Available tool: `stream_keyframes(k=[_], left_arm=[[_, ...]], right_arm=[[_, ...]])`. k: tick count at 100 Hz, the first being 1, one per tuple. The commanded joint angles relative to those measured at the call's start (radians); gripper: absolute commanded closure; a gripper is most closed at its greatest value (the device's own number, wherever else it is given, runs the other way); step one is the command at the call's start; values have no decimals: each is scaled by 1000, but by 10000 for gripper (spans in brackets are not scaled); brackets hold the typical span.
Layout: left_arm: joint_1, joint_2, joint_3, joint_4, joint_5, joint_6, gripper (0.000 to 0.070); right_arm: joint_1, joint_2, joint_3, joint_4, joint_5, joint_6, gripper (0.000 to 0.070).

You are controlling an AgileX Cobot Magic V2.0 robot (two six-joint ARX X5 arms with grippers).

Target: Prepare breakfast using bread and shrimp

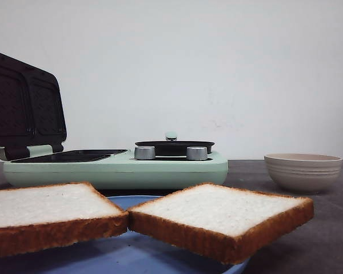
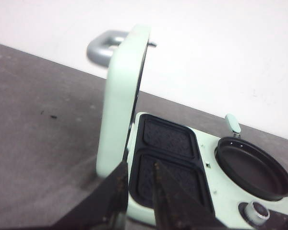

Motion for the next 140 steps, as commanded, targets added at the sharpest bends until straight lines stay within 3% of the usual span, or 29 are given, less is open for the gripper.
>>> stream_keyframes(k=[1, 9, 16, 21, 26, 31, 62, 82, 102, 127, 140], left_arm=[[-2, 56, 66, 6, 13, 34, 658], [-2, 112, 119, 5, 40, 33, 461], [-2, 145, 146, 6, 59, 32, 240], [-3, 161, 156, 3, 74, 31, 173], [-3, 167, 162, -18, 96, 30, 175], [-4, 168, 164, -45, 111, 25, 175], [-3, 258, 164, -238, 207, -24, 185], [-3, 469, 166, -279, 397, -38, 185], [10, 689, 216, -356, 513, -49, 185], [18, 910, 256, -435, 745, 45, 185], [18, 988, 257, -468, 762, 145, 184]], right_arm=[[1, 47, 49, 7, 2, -60, 696], [1, 90, 93, 0, -13, -63, 660], [1, 113, 121, -10, -36, -63, 442], [2, 127, 132, -11, -51, -60, 296], [2, 138, 140, -12, -64, -52, 214], [2, 145, 146, -16, -74, -38, 188], [3, 149, 148, -100, -113, -10, 188], [13, 149, 148, -114, -143, -11, 188], [28, 148, 148, -129, -147, -11, 188], [29, 148, 148, -171, -146, -11, 189], [29, 148, 148, -171, -146, -11, 189]])
